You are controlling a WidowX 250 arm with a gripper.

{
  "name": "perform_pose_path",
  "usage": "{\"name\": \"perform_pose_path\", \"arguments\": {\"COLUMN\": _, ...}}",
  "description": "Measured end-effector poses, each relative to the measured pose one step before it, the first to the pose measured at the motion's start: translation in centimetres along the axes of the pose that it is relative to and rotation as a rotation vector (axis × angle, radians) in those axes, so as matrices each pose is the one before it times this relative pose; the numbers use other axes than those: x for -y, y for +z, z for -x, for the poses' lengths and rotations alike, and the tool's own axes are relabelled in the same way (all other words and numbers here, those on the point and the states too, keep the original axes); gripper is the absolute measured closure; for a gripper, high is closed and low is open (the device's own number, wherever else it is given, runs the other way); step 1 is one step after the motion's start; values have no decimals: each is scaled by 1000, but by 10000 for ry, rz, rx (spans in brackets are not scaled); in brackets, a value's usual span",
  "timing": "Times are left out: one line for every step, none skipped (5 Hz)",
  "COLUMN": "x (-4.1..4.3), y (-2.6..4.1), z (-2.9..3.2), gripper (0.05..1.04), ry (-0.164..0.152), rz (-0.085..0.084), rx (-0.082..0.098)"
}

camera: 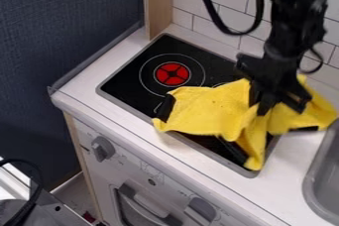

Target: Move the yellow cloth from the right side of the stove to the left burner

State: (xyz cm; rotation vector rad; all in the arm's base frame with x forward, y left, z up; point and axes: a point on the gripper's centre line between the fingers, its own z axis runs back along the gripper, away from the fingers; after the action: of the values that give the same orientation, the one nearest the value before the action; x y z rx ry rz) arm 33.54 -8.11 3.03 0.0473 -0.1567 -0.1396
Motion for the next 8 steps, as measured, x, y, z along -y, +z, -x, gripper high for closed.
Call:
{"name": "perform_pose_path", "arguments": {"x": 571, "y": 2375, "z": 54, "gripper": 1027, "ry": 464, "rz": 744, "rx": 89}}
{"name": "perform_pose_path", "arguments": {"x": -1943, "y": 1676, "z": -214, "gripper": 1027, "ry": 493, "rz": 626, "rx": 60}}
{"name": "perform_pose_path", "arguments": {"x": -3238, "y": 1258, "z": 86, "gripper": 1027, "ry": 821, "rz": 441, "rx": -37}}
{"name": "perform_pose_path", "arguments": {"x": -3576, "y": 1108, "z": 71, "gripper": 1027, "ry": 285, "rz": 135, "rx": 359}}
{"name": "perform_pose_path", "arguments": {"x": -3616, "y": 631, "z": -4, "gripper": 1027, "ry": 253, "rz": -67, "rx": 201}}
{"name": "perform_pose_path", "arguments": {"x": -3059, "y": 578, "z": 291, "gripper": 1027, "ry": -5, "rz": -251, "rx": 72}}
{"name": "perform_pose_path", "arguments": {"x": -2592, "y": -491, "z": 540, "gripper": 1027, "ry": -308, "rz": 28, "rx": -127}}
{"name": "perform_pose_path", "arguments": {"x": -2451, "y": -2732, "z": 1507, "gripper": 1027, "ry": -1, "rz": 556, "rx": -573}}
